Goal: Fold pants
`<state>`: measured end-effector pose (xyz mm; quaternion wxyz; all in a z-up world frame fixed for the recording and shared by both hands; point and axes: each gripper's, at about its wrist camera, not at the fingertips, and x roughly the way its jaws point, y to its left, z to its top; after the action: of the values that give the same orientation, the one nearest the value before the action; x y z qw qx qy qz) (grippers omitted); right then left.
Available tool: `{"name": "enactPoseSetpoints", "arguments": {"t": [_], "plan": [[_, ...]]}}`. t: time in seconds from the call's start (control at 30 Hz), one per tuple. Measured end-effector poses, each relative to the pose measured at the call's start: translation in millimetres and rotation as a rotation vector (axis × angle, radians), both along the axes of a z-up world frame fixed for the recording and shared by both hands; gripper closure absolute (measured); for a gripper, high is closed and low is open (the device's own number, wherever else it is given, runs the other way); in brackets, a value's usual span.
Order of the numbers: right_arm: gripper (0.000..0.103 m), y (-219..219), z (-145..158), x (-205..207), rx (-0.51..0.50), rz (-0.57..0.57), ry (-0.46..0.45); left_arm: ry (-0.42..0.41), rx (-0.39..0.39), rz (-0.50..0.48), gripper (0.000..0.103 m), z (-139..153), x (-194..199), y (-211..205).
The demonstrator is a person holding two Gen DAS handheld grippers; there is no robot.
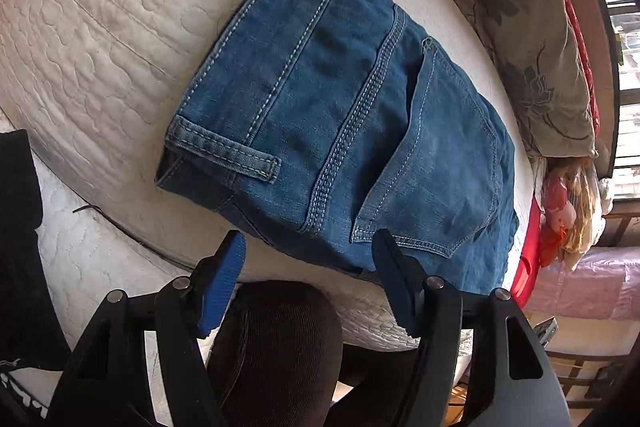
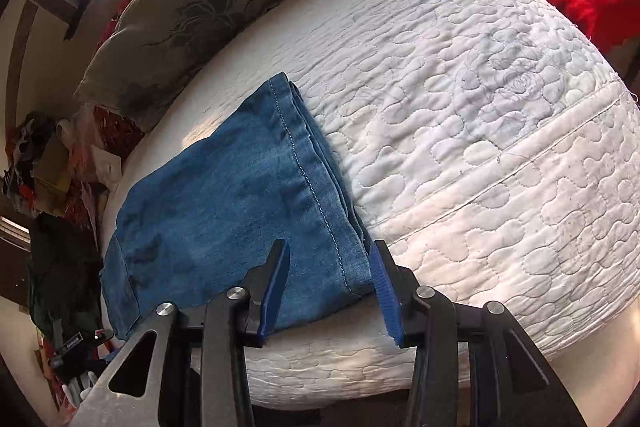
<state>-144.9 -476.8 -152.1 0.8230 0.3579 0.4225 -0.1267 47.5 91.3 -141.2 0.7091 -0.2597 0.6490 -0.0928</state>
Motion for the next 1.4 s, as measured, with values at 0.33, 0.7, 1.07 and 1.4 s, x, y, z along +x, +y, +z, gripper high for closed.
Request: {"name": "enactPoseSetpoints", "arguments": {"t": [0.33,0.7,1.07,1.4], "plan": [[0.085,-3,-16,5,0.03,-0.009,-0.026,0.108,0.116,0.041,0.051,-21,15,-21],[0.077,-11,-24,-17,0.117,-0.069,-0.041,0.18,0.122,-0.003,0.072,-37,-7,-8],[0.051,-8,3,-46,0.188,-0.106,-0.128,-0.08,0.116,-0.099,0.052,53,-2,5],[0.051,109,62,153,-0.025,0.453,-0.084,-0.025,0.054,-0.012,0.052,42,109,31]]}}
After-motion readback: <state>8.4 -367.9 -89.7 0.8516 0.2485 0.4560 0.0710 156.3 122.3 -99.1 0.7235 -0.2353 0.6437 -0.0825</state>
